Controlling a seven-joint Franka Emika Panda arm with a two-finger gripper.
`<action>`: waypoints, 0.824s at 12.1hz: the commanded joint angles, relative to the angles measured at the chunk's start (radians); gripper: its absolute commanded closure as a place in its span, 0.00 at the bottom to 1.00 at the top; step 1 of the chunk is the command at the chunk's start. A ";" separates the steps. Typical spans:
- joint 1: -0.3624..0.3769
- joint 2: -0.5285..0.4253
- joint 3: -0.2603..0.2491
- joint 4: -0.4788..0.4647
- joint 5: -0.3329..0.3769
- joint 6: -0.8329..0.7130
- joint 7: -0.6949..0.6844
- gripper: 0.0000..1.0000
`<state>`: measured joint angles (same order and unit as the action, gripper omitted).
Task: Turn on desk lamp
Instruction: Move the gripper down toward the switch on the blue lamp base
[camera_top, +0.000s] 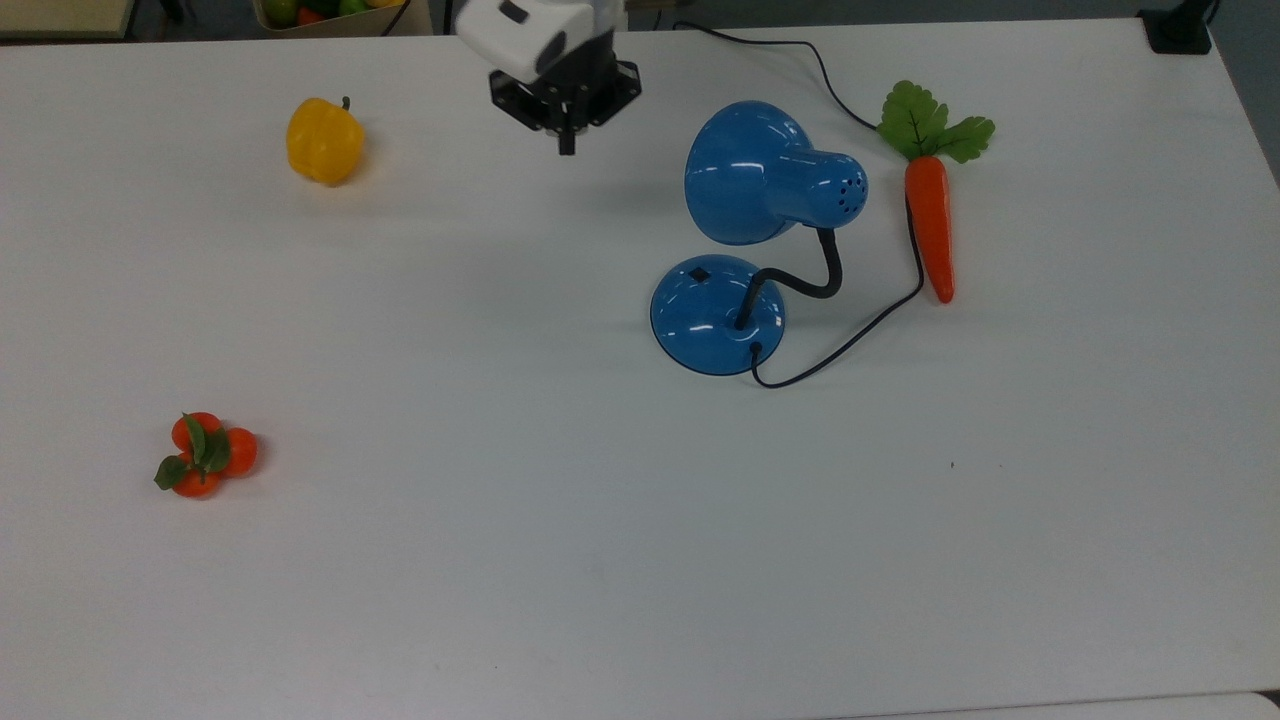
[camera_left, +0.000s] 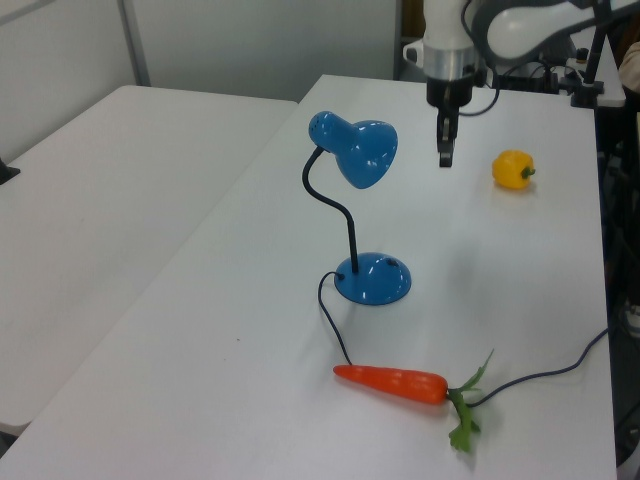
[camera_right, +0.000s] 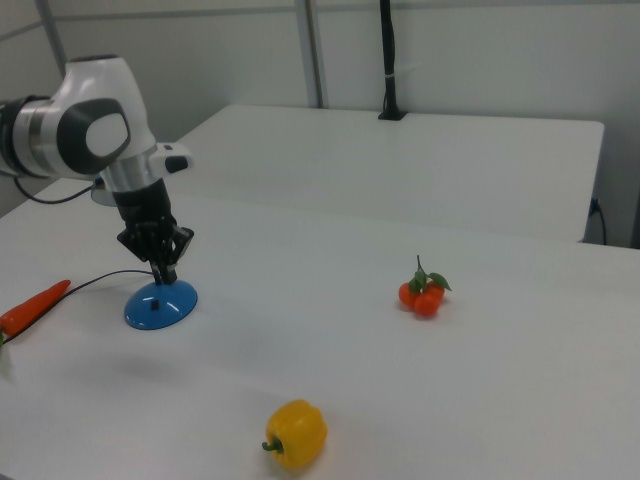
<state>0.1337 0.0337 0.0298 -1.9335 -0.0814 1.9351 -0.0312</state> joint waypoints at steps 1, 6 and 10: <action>0.053 0.032 -0.008 -0.051 0.002 0.114 -0.009 1.00; 0.102 0.129 -0.007 -0.059 -0.003 0.255 -0.009 1.00; 0.122 0.141 -0.002 -0.131 -0.005 0.410 -0.070 1.00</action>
<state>0.2426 0.1935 0.0304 -1.9881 -0.0827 2.2405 -0.0439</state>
